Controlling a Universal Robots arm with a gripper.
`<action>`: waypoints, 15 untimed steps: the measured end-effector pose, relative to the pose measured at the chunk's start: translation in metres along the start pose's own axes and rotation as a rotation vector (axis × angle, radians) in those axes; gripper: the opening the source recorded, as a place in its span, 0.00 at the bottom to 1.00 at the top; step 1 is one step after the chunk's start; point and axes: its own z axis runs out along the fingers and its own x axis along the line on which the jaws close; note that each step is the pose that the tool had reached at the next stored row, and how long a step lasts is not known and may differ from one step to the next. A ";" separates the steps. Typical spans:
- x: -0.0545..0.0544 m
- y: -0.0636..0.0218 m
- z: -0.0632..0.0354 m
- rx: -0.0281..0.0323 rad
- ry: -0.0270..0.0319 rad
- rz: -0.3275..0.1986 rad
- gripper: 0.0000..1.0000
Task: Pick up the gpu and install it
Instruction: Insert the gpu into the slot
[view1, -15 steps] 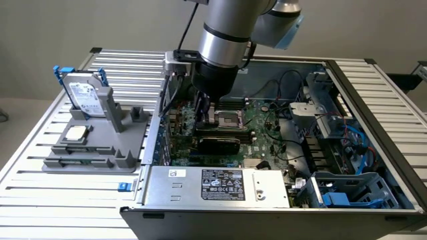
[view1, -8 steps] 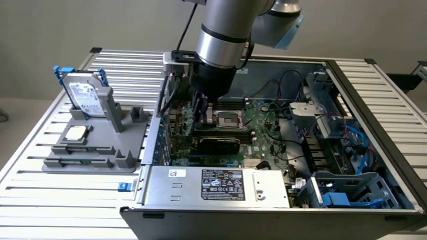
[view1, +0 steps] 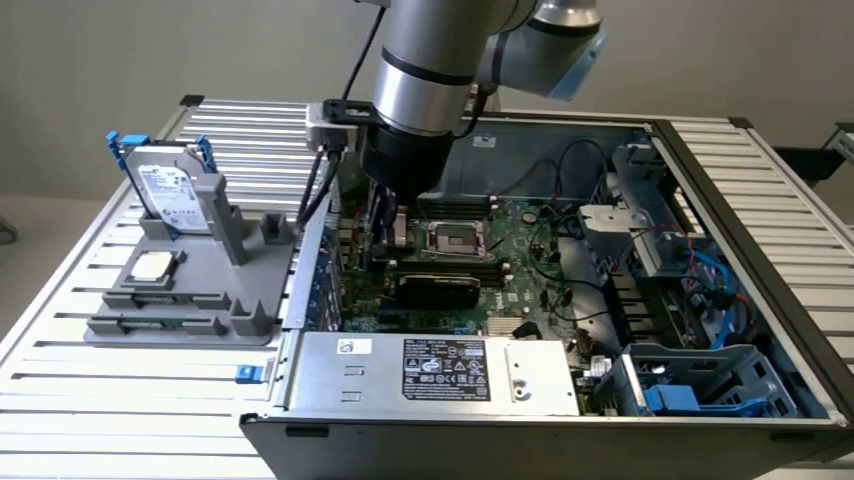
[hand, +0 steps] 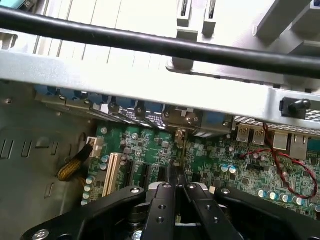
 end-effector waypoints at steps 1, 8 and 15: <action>0.000 0.0015 0.0004 -0.0009 0.0000 -0.001 0.11; -0.002 0.0099 0.0020 -0.0062 0.0002 -0.006 0.11; -0.005 0.0124 0.0023 -0.0061 0.0006 -0.007 0.11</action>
